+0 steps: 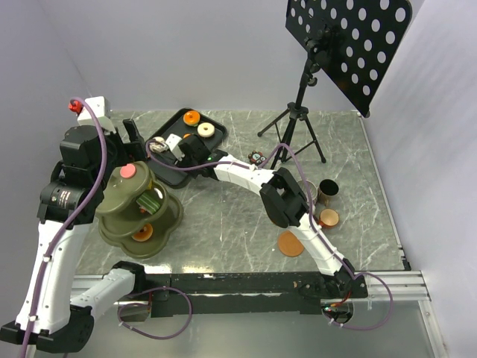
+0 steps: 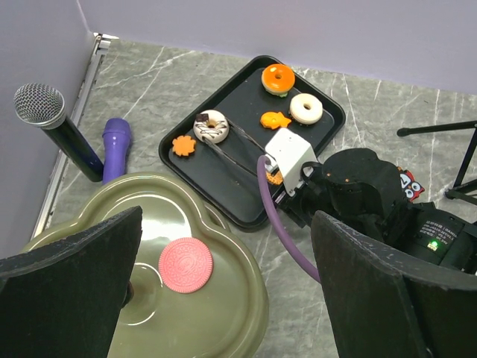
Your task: Serve the afternoon tea
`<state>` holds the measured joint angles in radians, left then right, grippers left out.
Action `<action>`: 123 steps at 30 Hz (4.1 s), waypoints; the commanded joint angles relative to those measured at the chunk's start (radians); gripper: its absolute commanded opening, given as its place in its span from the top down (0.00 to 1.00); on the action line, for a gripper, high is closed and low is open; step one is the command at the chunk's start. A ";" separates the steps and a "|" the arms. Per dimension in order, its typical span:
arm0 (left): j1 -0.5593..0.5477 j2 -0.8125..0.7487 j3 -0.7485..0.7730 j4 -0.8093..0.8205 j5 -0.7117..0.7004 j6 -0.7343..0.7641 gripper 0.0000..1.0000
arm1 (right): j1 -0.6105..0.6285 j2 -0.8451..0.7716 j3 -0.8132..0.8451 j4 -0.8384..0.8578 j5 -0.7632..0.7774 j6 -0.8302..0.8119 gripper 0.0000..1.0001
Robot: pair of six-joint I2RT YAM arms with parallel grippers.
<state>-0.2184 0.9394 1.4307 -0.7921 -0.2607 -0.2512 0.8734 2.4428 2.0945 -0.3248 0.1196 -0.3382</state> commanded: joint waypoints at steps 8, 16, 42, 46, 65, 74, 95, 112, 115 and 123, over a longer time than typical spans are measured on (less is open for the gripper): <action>-0.015 -0.002 -0.001 -0.002 -0.029 0.000 0.00 | -0.010 0.010 0.056 0.040 0.098 -0.005 0.64; -0.029 0.036 0.079 -0.030 -0.075 -0.048 0.00 | -0.014 -0.085 0.000 0.090 0.129 -0.015 0.75; 0.040 0.228 0.309 -0.139 -0.095 -0.333 0.00 | -0.019 -0.740 -0.724 0.145 -0.055 0.002 0.83; 0.042 0.226 0.298 -0.138 -0.124 -0.336 0.00 | -0.019 -0.833 -0.807 0.084 -0.115 0.024 0.84; 0.063 0.208 0.280 -0.085 -0.167 -0.298 0.00 | 0.122 -0.953 -0.924 -0.086 -0.193 -0.050 0.86; 0.073 0.177 0.264 -0.091 -0.207 -0.301 0.00 | 0.168 -0.967 -0.952 -0.089 -0.229 -0.070 0.85; 0.140 0.203 0.217 0.016 -0.088 -0.217 0.00 | 0.197 -0.809 -0.817 -0.115 -0.213 -0.105 0.81; 0.252 0.234 0.247 0.024 0.026 -0.165 0.00 | 0.205 -0.732 -0.717 -0.123 -0.166 -0.079 0.49; 0.266 0.234 0.255 0.025 0.037 -0.157 0.00 | 0.205 -0.722 -0.697 -0.129 -0.163 -0.084 0.45; 0.287 0.225 0.263 0.001 0.072 -0.135 0.00 | 0.202 -0.740 -0.698 -0.119 -0.144 -0.064 0.42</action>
<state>0.0586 1.1816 1.6627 -0.8127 -0.2249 -0.4126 1.0710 1.7210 1.3689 -0.4747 -0.0463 -0.4168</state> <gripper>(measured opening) 0.995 0.579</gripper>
